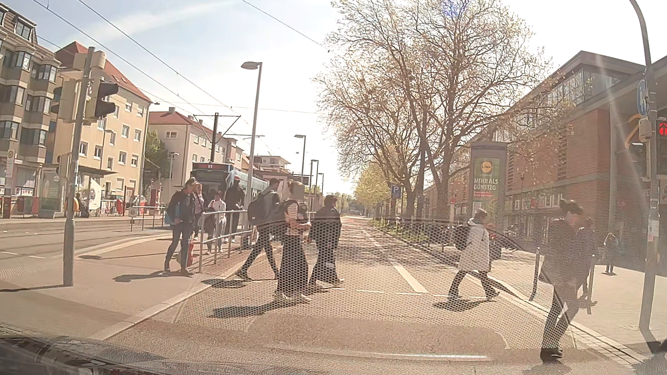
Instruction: Follow the waypoints while adhering to traffic rules and regulations
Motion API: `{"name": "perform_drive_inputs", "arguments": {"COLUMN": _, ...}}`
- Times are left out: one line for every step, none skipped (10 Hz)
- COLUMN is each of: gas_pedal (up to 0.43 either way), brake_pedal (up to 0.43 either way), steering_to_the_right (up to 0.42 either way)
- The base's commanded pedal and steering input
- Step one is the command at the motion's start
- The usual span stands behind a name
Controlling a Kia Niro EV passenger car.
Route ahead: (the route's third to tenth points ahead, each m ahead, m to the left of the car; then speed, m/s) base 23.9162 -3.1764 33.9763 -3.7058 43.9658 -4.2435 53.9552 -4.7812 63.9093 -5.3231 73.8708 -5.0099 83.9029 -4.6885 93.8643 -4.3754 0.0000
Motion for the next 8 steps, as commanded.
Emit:
{"name": "perform_drive_inputs", "arguments": {"gas_pedal": 0.000, "brake_pedal": 0.195, "steering_to_the_right": -0.006}}
{"name": "perform_drive_inputs", "arguments": {"gas_pedal": 0.000, "brake_pedal": 0.189, "steering_to_the_right": -0.006}}
{"name": "perform_drive_inputs", "arguments": {"gas_pedal": 0.000, "brake_pedal": 0.195, "steering_to_the_right": -0.006}}
{"name": "perform_drive_inputs", "arguments": {"gas_pedal": 0.000, "brake_pedal": 0.189, "steering_to_the_right": -0.006}}
{"name": "perform_drive_inputs", "arguments": {"gas_pedal": 0.000, "brake_pedal": 0.195, "steering_to_the_right": -0.006}}
{"name": "perform_drive_inputs", "arguments": {"gas_pedal": 0.000, "brake_pedal": 0.195, "steering_to_the_right": -0.006}}
{"name": "perform_drive_inputs", "arguments": {"gas_pedal": 0.000, "brake_pedal": 0.195, "steering_to_the_right": -0.006}}
{"name": "perform_drive_inputs", "arguments": {"gas_pedal": 0.000, "brake_pedal": 0.195, "steering_to_the_right": -0.006}}
